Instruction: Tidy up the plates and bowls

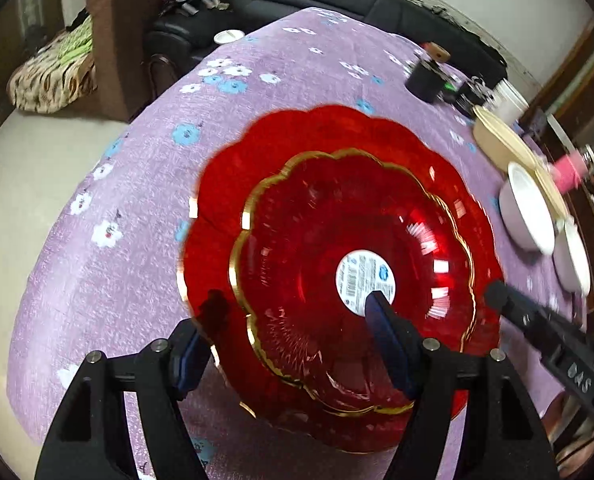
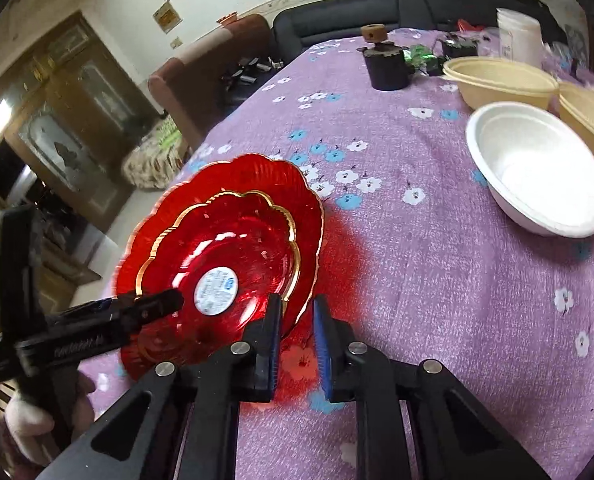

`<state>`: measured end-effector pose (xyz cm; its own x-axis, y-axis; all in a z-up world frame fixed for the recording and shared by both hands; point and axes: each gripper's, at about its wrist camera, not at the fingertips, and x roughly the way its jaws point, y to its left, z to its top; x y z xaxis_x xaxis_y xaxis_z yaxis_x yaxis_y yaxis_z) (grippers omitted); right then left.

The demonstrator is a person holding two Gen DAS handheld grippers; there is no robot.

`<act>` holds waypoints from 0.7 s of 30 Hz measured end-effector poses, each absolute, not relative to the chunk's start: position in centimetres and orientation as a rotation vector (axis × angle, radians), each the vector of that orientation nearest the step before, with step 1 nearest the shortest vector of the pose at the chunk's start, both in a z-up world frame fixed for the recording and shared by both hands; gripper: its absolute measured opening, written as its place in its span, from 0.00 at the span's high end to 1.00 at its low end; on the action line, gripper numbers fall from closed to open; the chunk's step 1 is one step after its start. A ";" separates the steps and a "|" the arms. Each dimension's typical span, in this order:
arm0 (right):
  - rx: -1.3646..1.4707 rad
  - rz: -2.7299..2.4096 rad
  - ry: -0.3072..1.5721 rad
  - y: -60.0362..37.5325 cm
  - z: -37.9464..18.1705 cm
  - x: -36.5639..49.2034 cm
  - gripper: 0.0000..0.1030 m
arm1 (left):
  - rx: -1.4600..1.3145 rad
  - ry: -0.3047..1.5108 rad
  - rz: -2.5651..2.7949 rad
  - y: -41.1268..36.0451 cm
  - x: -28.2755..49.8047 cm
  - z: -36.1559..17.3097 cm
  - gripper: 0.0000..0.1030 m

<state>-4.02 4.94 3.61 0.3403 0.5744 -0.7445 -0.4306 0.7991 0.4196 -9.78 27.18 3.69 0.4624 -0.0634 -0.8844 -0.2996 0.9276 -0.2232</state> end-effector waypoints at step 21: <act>0.378 0.290 0.866 -13.3 3.6 5.0 0.54 | -0.185 1.009 -0.092 11.1 -3.4 11.2 0.25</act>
<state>5.01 -13.33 3.62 0.6157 0.3955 -0.6816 -0.0938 0.8956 0.4349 -3.44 11.08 11.20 0.5301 -0.1617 -0.8324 -0.0088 0.9805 -0.1961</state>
